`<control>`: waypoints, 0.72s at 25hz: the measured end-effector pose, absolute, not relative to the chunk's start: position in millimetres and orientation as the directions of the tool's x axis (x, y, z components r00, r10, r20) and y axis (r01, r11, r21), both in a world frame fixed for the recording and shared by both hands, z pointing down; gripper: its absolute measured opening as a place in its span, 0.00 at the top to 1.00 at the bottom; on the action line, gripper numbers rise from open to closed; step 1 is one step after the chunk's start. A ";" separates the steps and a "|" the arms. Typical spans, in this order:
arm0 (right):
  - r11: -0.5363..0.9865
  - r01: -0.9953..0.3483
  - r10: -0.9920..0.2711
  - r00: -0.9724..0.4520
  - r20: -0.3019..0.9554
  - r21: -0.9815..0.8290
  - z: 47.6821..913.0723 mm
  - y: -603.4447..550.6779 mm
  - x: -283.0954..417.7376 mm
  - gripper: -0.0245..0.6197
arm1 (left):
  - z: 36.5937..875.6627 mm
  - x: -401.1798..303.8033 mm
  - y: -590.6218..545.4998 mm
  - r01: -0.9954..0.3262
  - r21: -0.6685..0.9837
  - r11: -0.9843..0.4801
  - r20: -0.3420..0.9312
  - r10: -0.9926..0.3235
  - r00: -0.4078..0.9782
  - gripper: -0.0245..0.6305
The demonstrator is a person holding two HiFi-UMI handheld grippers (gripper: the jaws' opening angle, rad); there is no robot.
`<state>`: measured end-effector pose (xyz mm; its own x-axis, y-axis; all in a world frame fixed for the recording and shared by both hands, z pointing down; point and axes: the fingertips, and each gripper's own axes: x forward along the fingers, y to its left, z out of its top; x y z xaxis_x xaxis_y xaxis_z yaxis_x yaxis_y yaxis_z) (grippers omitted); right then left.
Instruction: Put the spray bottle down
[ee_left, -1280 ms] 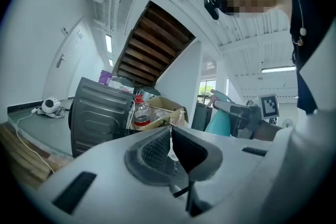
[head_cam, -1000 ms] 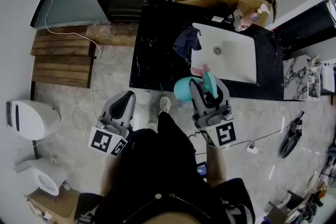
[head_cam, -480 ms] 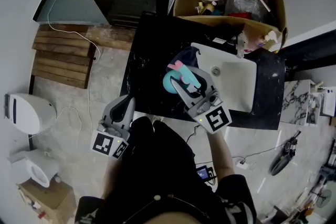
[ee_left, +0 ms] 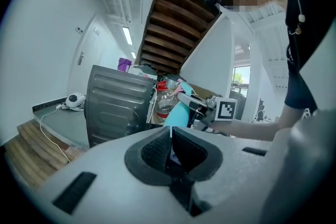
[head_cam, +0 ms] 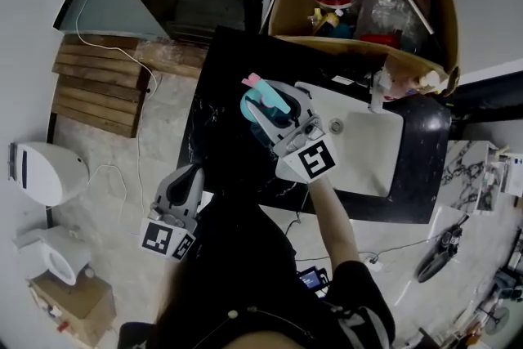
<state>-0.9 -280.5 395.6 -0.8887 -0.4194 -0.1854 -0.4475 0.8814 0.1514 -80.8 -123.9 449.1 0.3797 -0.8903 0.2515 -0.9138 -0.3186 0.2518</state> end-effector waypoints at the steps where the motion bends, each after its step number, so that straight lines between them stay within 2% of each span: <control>1: 0.880 -0.448 -0.420 -0.889 -0.180 0.156 401.0 -287.7 -4.0 0.73 | 451.8 -82.5 -125.6 -0.918 0.251 -0.306 0.262 -0.892 0.369 0.94; 13: 0.894 -0.439 -0.422 -0.892 -0.159 0.088 455.3 -337.1 -29.2 0.73 | 482.7 -98.1 -134.7 -0.945 0.262 -0.195 0.371 -0.884 0.285 0.94; 18: 0.895 -0.427 -0.423 -0.904 -0.062 0.127 485.2 -334.5 -36.6 0.73 | 490.8 -107.2 -135.8 -0.947 0.268 -0.177 0.389 -0.879 0.275 0.94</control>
